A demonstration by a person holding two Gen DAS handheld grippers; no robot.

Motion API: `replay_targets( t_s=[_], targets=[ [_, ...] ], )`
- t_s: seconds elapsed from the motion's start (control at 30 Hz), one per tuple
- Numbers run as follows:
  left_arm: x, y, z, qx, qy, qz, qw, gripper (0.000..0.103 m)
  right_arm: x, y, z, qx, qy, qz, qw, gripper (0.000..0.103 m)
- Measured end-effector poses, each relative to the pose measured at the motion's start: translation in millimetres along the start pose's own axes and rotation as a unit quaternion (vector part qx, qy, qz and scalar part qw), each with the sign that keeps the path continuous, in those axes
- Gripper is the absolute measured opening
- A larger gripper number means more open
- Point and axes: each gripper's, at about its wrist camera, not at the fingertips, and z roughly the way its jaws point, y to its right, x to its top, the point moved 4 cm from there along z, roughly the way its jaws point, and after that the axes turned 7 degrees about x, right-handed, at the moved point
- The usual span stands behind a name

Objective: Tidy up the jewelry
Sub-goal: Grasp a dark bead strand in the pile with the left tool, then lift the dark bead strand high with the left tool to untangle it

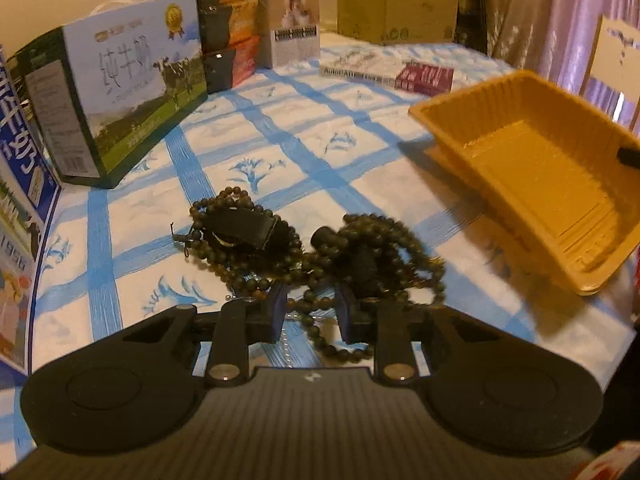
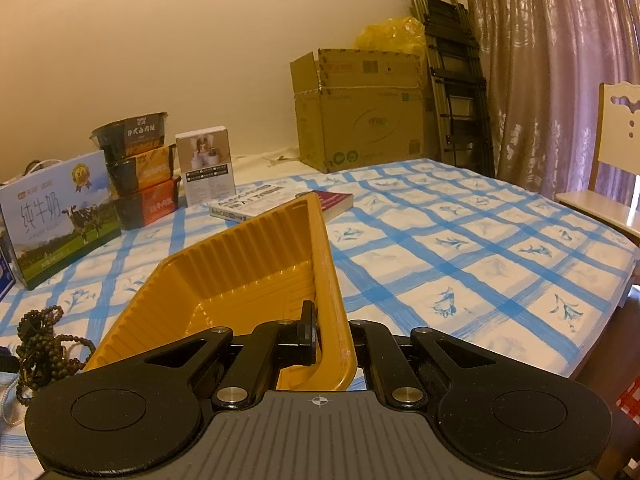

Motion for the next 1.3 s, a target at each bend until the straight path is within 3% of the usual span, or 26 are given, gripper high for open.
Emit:
replay_targets(
  t_s=[0.23, 0.3, 0.43, 0.63, 0.87, 1.3],
  targets=[
    [3.3, 2.4, 16.7, -0.019, -0.002, 0.019, 0.9996, 0.018, -1.3, 0.3, 2.0, -0.002, -0.003, 0.001, 1.000, 0.005],
    [3.9, 2.7, 19.1, -0.027, -0.004, 0.017, 0.9995, 0.006, -1.4, 0.3, 2.5, -0.002, -0.003, 0.001, 1.000, 0.005],
    [6.8, 2.4, 9.4, -0.036, 0.004, 0.009, 0.9993, 0.006, -1.4, 0.5, 2.4, -0.002, -0.004, 0.002, 1.000, 0.005],
    [33.0, -11.9, -52.9, -0.062, 0.049, -0.020, 0.9967, 0.006, -3.1, 0.0, 3.4, 0.003, -0.003, 0.003, 1.000, 0.005],
    [91.5, -33.0, -135.2, -0.056, 0.137, -0.024, 0.9887, 0.006, -2.1, -2.5, 4.9, 0.007, -0.004, 0.004, 1.000, 0.005],
    [180.7, -74.0, -236.1, 0.023, 0.231, -0.011, 0.9726, 0.006, -1.7, -5.3, 8.4, 0.015, -0.009, 0.003, 1.000, 0.005]
  ],
)
